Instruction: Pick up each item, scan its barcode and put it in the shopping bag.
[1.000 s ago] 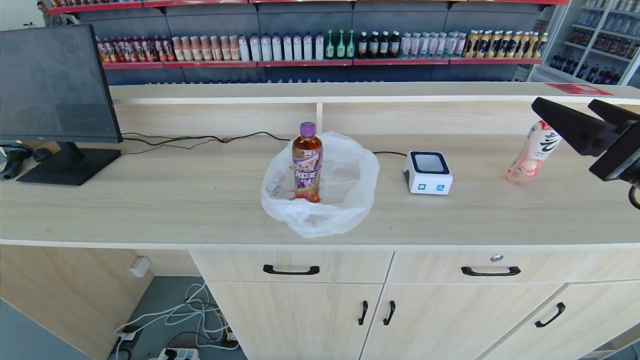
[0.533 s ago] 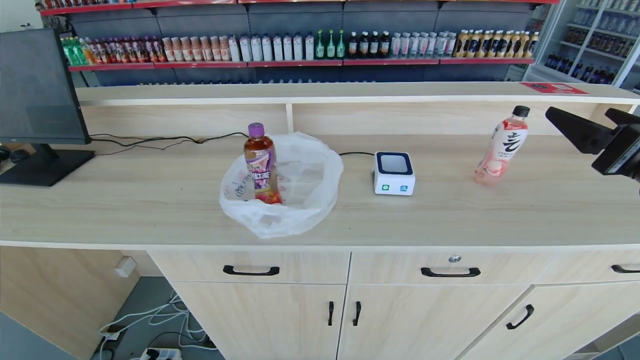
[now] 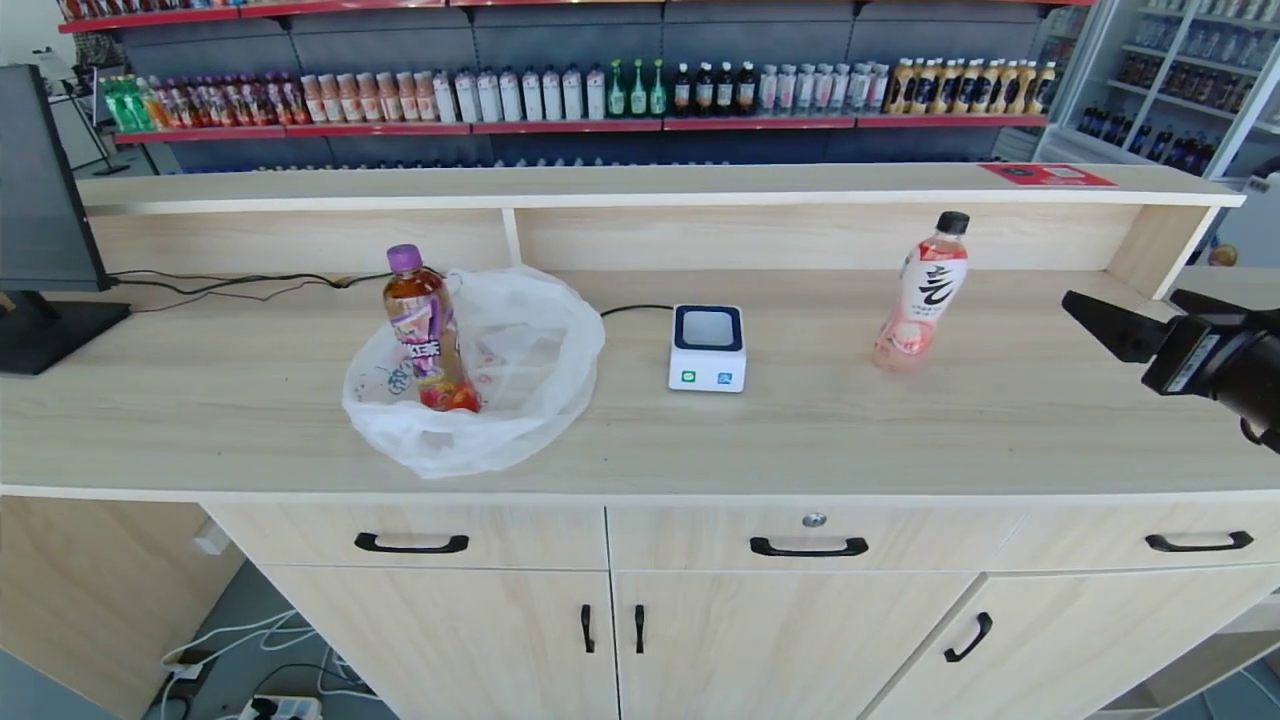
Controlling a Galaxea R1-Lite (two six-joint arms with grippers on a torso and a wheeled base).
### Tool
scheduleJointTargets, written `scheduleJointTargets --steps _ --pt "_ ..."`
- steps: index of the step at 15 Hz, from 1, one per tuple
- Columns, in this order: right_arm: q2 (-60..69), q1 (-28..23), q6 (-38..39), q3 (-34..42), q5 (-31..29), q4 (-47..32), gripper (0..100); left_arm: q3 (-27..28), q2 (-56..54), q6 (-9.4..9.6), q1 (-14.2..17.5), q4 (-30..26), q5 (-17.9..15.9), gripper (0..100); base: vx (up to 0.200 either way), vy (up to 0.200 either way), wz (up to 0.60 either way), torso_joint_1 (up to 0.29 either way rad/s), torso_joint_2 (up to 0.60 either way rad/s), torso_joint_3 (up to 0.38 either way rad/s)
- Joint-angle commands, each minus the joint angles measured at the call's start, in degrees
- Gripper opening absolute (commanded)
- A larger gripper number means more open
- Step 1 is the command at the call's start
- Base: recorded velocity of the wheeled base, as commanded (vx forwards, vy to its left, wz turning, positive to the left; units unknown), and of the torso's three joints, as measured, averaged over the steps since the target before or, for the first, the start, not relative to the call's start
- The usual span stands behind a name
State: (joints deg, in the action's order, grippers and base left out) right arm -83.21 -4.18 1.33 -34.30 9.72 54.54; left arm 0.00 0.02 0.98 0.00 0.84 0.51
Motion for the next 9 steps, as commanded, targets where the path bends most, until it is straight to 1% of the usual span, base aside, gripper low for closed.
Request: scheduleJointTargets --steps 1,3,4,5,7,9 --pt "-14.08 1.63 0.6 -5.51 0.74 9.36 100 0.0 -0.02 -0.01 0.0 0.04 0.02 100 0.0 0.0 0.0 0.0 0.0 0.0" --pt "-23.66 2.6 1.92 -9.64 0.66 18.67 100 0.0 -0.02 -0.01 0.0 0.13 0.02 100 0.0 0.0 0.0 0.0 0.0 0.0" --pt "-25.95 2.6 1.92 -10.08 0.66 21.05 100 0.0 -0.02 -0.01 0.0 0.13 0.02 100 0.0 0.0 0.0 0.0 0.0 0.0" --pt "-30.34 3.74 2.19 -11.57 0.92 25.26 100 0.0 -0.02 -0.01 0.0 0.21 0.02 100 0.0 0.0 0.0 0.0 0.0 0.0" --pt "-33.95 6.29 3.68 -13.6 0.39 25.88 100 0.0 -0.02 0.17 0.0 0.13 0.02 100 0.0 0.0 0.0 0.0 0.0 0.0" --pt "-38.34 6.29 4.12 -16.85 0.3 27.46 100 0.0 -0.02 0.08 0.0 0.13 0.02 100 0.0 0.0 0.0 0.0 0.0 0.0"
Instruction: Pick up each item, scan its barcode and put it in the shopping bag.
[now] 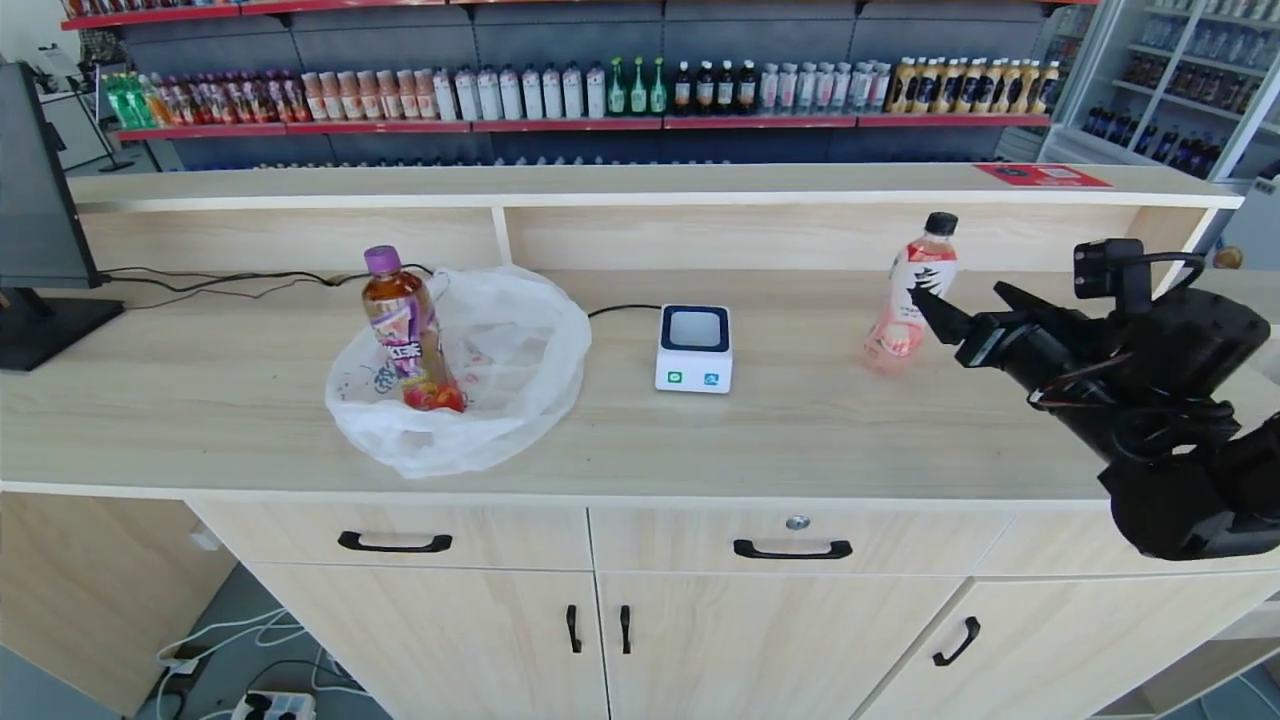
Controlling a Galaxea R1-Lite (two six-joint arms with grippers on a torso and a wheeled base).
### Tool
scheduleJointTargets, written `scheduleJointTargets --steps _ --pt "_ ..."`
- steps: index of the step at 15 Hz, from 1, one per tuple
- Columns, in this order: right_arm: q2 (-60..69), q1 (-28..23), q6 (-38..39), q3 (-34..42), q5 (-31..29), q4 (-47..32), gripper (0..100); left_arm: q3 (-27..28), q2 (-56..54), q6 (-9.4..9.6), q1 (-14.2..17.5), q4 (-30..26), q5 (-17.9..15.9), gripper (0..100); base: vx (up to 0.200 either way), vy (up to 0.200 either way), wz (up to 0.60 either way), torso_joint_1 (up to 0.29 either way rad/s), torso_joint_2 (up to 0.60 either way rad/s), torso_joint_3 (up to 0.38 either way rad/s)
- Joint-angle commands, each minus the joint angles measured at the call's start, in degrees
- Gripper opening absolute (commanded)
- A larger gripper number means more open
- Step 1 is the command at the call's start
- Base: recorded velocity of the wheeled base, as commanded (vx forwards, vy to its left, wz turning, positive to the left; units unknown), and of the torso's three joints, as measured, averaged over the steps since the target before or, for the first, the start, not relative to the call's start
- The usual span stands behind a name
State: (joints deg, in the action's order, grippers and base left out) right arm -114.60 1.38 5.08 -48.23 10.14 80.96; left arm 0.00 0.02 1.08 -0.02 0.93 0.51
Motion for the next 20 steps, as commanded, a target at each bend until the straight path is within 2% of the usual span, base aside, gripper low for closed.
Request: scheduleJointTargets --steps 1,4,8,16,20 --pt "-10.03 0.73 1.16 -5.04 -0.21 2.45 100 0.0 -0.02 0.15 0.02 -0.05 0.02 100 0.0 0.0 0.0 0.0 0.0 0.0" --pt "-17.85 0.73 1.68 -11.36 -0.47 4.82 100 0.0 -0.02 1.29 -0.06 0.04 0.02 100 0.0 0.0 0.0 0.0 0.0 0.0" --pt "-24.09 -0.76 2.39 -21.03 -0.3 2.45 100 0.0 -0.02 1.46 0.02 -0.05 0.02 100 0.0 0.0 0.0 0.0 0.0 0.0" --pt "-27.78 -3.93 3.53 -42.3 2.78 -16.18 100 0.0 -0.02 1.38 -0.06 -0.14 0.02 100 0.0 0.0 0.0 0.0 0.0 0.0" --pt "-28.13 -4.72 3.71 -47.75 3.74 -22.42 100 0.0 -0.02 1.46 -0.06 -0.14 0.02 100 0.0 0.0 0.0 0.0 0.0 0.0"
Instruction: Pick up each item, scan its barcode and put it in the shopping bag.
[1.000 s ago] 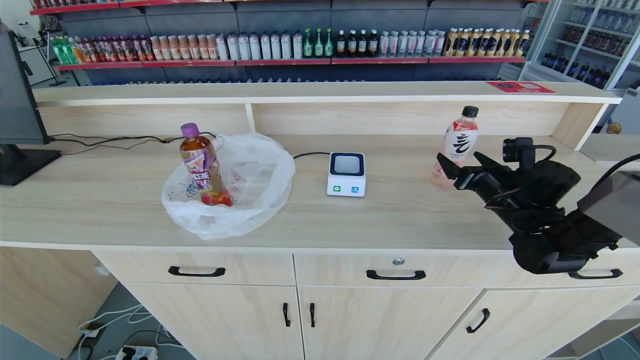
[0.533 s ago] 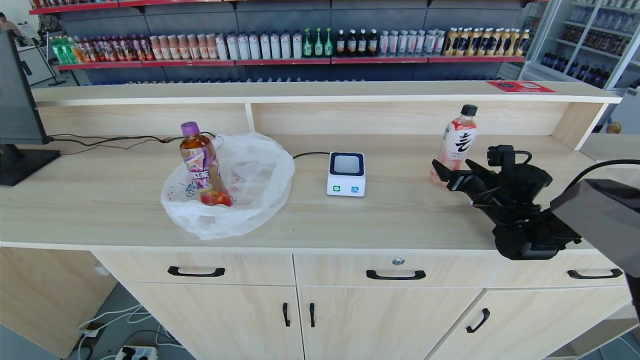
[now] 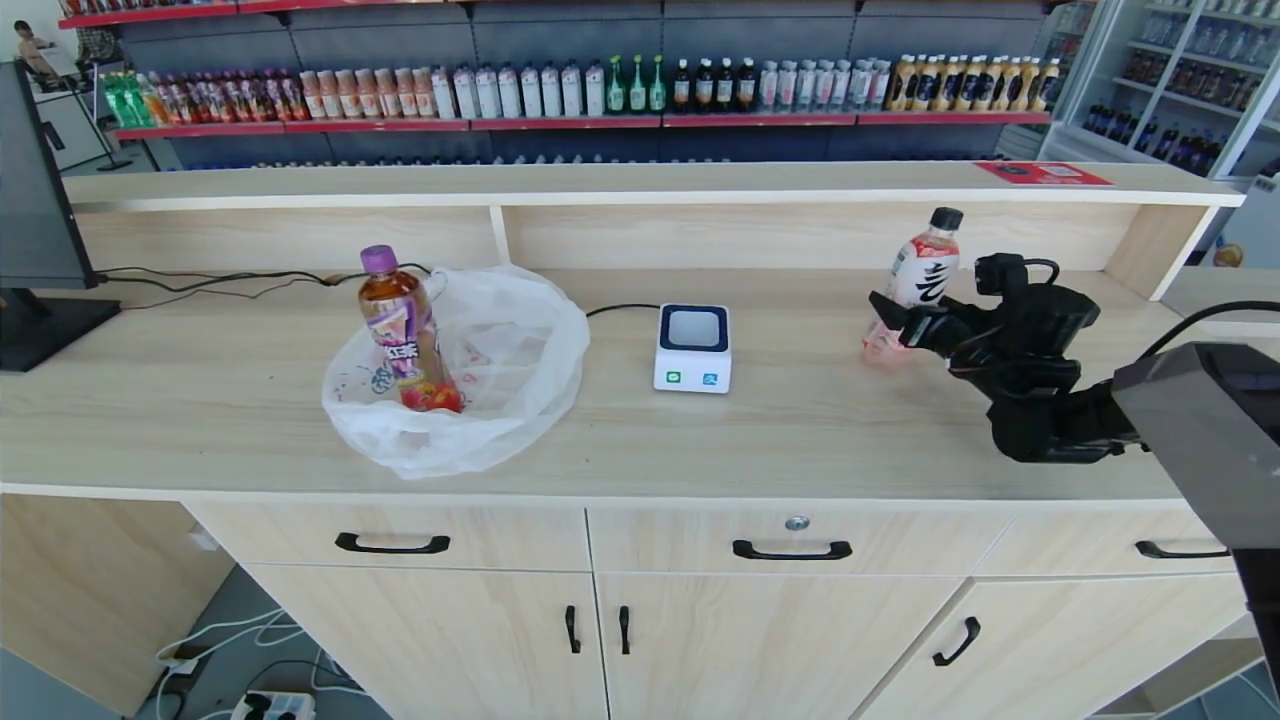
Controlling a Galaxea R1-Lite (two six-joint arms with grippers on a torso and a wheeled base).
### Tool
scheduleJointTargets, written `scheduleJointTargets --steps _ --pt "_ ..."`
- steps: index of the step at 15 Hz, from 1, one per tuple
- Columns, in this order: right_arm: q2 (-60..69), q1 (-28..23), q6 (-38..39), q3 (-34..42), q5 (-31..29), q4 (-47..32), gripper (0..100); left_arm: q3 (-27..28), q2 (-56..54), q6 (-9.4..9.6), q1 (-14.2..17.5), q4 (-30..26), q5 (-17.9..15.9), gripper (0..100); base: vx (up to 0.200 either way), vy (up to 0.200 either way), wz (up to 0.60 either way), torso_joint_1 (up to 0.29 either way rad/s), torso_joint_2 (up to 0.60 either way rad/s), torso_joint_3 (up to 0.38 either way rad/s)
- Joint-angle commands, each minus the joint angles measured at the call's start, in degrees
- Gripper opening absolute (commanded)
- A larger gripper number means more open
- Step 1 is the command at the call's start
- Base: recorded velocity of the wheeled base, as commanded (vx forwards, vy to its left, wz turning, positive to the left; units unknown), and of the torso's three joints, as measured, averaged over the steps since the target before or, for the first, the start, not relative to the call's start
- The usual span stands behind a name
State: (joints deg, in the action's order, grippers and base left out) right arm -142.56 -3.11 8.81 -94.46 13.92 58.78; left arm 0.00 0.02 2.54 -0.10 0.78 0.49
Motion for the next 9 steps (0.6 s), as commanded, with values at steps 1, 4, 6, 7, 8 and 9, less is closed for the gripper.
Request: scheduleJointTargets --steps 1,4,6,7,8,9 --pt "-0.53 -0.41 0.33 -2.57 0.23 -1.3 100 0.0 -0.02 0.01 0.1 0.01 0.04 100 0.0 0.0 0.0 0.0 0.0 0.0" --pt "-1.23 -0.41 0.85 -4.24 0.4 -1.74 100 0.0 -0.02 -0.07 0.01 0.01 0.04 100 0.0 0.0 0.0 0.0 0.0 0.0" --pt "-1.23 -0.32 0.68 -4.15 0.32 -1.48 100 0.0 -0.02 0.01 0.01 0.01 0.04 100 0.0 0.0 0.0 0.0 0.0 0.0" --pt "-1.23 -0.32 0.68 -4.06 0.32 -1.48 0 0.0 -0.02 0.01 0.01 0.01 0.04 100 0.0 0.0 0.0 0.0 0.0 0.0" --pt "-0.97 -0.32 0.77 -3.88 0.32 -1.3 0 0.0 -0.02 0.01 0.01 0.01 0.04 100 0.0 0.0 0.0 0.0 0.0 0.0" --pt "-0.79 -0.23 0.85 -3.62 0.58 -0.95 0 0.0 -0.02 -0.07 0.1 0.01 0.04 100 0.0 0.0 0.0 0.0 0.0 0.0"
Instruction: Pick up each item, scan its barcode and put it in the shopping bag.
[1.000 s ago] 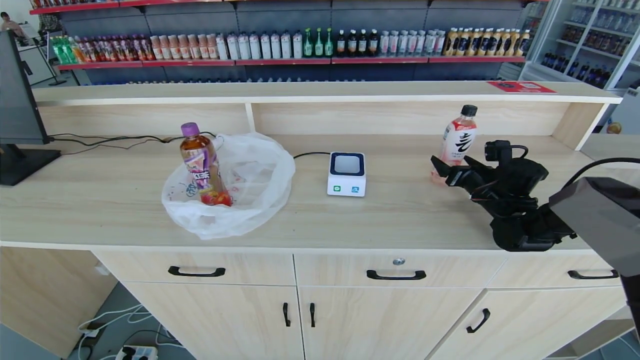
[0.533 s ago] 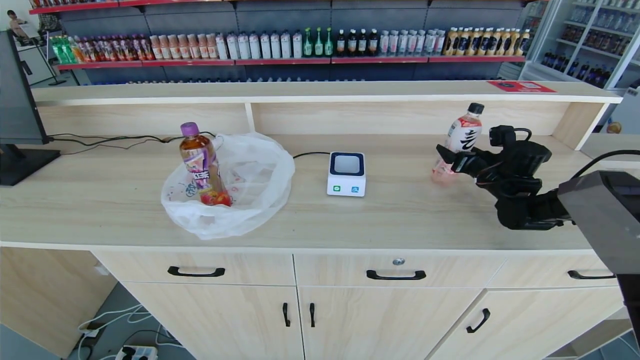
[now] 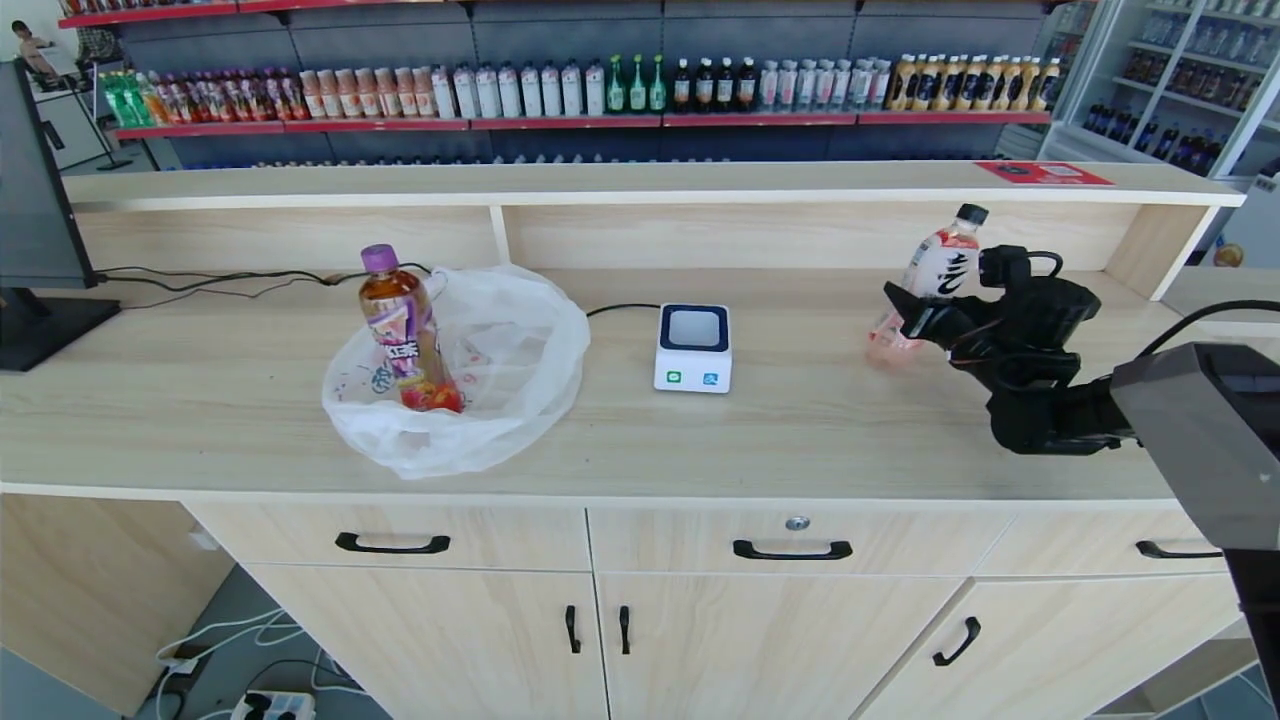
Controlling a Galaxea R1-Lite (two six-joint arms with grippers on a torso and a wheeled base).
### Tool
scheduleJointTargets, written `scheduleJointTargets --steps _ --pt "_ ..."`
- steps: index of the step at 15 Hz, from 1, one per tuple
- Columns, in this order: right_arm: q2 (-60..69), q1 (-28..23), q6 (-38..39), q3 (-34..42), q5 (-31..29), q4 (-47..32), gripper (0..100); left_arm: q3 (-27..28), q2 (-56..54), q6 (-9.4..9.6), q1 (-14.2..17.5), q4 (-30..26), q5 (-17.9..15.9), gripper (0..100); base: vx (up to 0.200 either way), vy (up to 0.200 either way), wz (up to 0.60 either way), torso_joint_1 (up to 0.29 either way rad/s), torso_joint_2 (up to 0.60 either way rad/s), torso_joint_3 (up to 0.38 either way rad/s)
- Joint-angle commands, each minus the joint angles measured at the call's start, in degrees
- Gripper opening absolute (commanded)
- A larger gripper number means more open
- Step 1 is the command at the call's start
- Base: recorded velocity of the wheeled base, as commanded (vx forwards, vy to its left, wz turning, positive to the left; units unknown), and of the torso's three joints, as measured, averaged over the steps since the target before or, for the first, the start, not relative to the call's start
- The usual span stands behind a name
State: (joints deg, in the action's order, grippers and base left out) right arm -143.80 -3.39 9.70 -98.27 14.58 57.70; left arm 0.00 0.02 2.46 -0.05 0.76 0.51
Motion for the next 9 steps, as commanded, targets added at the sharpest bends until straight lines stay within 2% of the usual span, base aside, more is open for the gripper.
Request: scheduleJointTargets --steps 1,6,9 --pt "0.63 0.05 -0.04 0.09 1.06 0.57 0 0.0 -0.02 0.0 -0.04 0.04 0.02 100 0.0 0.0 0.0 0.0 0.0 0.0" --pt "3.26 0.93 -0.12 0.18 1.77 2.33 0 0.0 -0.02 -0.18 0.05 0.04 0.02 100 0.0 0.0 0.0 0.0 0.0 0.0" --pt "7.75 1.02 -0.04 4.23 1.94 6.37 0 0.0 -0.02 -0.27 -0.04 0.04 0.02 100 0.0 0.0 0.0 0.0 0.0 0.0"
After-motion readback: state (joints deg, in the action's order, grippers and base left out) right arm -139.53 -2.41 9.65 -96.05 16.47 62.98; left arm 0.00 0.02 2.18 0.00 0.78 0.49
